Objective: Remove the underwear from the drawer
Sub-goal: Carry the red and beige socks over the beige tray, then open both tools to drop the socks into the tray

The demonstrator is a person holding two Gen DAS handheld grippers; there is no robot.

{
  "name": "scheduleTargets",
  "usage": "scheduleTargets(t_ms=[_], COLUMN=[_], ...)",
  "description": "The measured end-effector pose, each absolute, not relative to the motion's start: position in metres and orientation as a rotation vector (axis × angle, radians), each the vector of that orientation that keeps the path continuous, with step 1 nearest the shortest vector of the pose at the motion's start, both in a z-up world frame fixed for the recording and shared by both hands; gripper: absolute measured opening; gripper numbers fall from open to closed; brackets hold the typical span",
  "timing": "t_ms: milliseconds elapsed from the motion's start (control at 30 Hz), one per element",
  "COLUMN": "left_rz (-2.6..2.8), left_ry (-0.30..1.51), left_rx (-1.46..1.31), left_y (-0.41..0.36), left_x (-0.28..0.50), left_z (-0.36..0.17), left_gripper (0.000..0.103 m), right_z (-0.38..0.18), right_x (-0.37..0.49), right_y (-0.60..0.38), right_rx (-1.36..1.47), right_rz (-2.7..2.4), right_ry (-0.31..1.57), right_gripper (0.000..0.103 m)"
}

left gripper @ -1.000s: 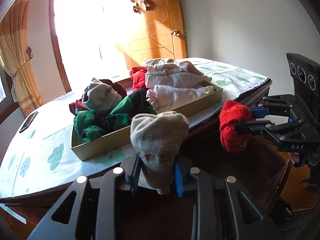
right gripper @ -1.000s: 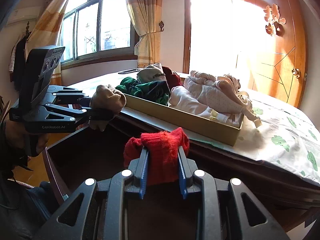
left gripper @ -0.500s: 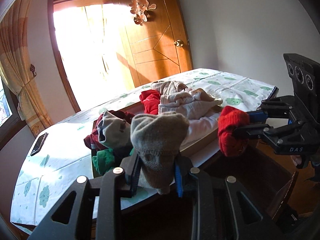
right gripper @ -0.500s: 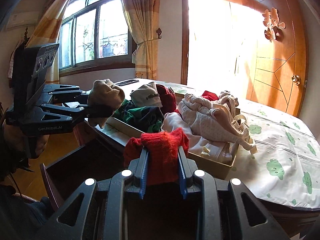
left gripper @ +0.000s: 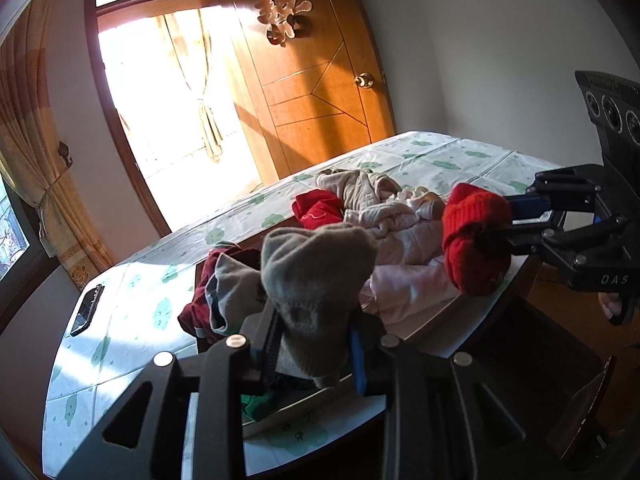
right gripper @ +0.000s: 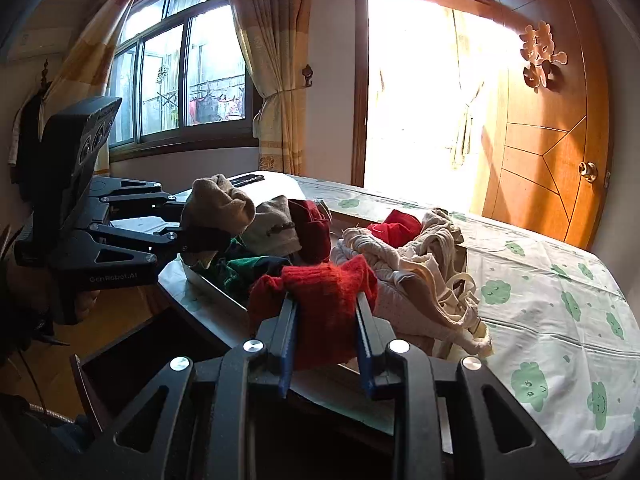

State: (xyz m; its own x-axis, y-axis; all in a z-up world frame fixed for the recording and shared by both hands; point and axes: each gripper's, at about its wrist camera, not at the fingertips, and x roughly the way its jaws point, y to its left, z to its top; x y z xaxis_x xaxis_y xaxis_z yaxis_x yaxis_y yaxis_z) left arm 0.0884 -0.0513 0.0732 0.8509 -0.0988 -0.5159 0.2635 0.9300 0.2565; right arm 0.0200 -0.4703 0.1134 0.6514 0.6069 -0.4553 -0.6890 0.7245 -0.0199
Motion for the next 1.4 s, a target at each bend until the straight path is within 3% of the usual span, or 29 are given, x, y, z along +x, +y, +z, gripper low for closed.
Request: scheduleTargets(t_ms=[900, 1033, 1133, 1200, 1333, 1400], left_rz=[-0.156, -0.147, -0.143, -0.136, -0.13, -0.135], left_ry=[0.651, 0.663, 0.668, 0.663, 0.636, 0.627], left_rx=[0.286, 0.282, 0.288, 0.29, 0.292, 0.287], left_y=[-0.045, -0.046, -0.048, -0.049, -0.049, -0.048], left_x=[0.164, 0.169, 0.168, 0.166, 0.157, 0.154], left_z=[0.051, 0.045, 0.042, 0.041, 0.044, 0.046], left_gripper=[0.027, 0.033, 0.045, 0.055, 0.069, 0.07], right_z=[0.127, 0.121, 0.115, 0.111, 0.107, 0.104], right_x=[0.121, 0.13, 0.133, 0.134, 0.129, 0.127], right_y=[-0.423, -0.418, -0.413, -0.409, -0.407, -0.408], right_rx=[-0.136, -0.145, -0.162, -0.166, -0.189, -0.182], right_rz=[0.637, 0.626, 0.624, 0.641, 0.63, 0.634], right_ry=[0.541, 0.574, 0.595, 0.617, 0.611, 0.606], right_gripper=[0.028, 0.029, 0.03, 0.032, 0.062, 0.065])
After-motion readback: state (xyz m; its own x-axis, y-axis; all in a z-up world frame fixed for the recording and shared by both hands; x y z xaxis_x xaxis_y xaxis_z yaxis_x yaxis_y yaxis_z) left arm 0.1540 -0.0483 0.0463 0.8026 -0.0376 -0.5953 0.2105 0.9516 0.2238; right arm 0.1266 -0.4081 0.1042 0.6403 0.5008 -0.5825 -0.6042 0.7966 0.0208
